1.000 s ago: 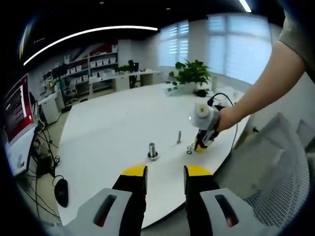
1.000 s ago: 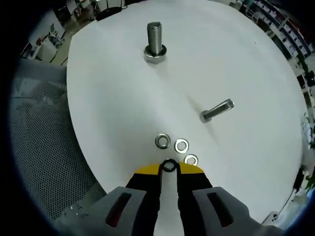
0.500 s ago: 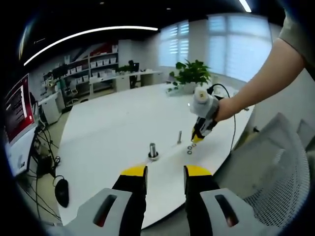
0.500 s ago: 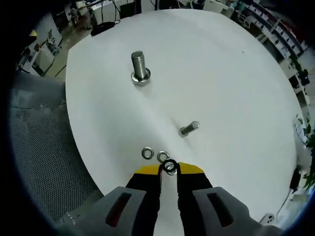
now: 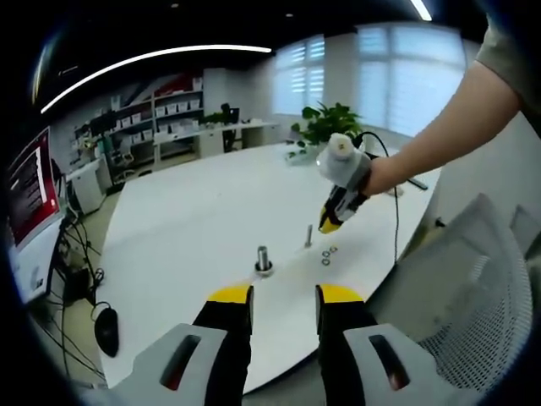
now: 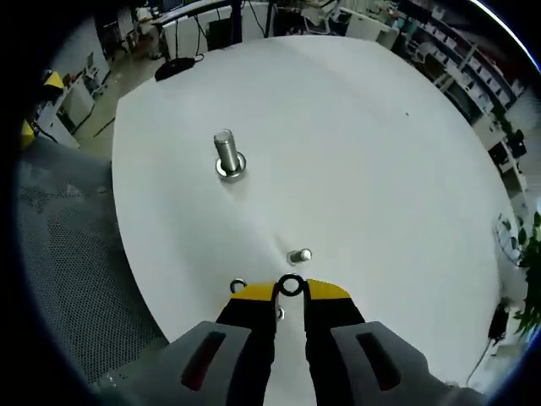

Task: Place the washer onto the threaded stud by aligning its center hole with the stud, sliding it down to the base, and recovering from edge contact or off-axis alignment until the washer reaches the visible bottom stop.

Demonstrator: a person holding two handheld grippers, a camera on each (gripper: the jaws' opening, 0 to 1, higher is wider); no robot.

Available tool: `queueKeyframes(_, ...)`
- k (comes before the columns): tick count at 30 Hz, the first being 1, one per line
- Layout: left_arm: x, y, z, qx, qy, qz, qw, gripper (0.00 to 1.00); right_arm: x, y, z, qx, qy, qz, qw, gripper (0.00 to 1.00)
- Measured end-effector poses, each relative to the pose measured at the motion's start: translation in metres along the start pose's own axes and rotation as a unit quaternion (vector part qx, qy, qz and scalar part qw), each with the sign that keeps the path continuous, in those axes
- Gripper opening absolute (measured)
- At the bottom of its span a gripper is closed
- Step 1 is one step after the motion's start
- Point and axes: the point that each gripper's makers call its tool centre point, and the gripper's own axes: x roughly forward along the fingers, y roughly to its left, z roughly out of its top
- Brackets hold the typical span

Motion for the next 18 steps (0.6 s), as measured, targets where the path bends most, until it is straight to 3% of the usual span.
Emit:
queueKeyframes(12,0.0,0.0,0.0,0.0,0.002,-0.001,1.0,0.27,0.0,-0.006,0.018,-0.015,-0.007,0.0,0.9999,0.14)
queueKeyframes(18,0.001,0.0,-0.001,0.001,0.004,-0.001,1.0,0.27,0.009,-0.004,0.017,-0.032,0.009,0.007,0.9994,0.14)
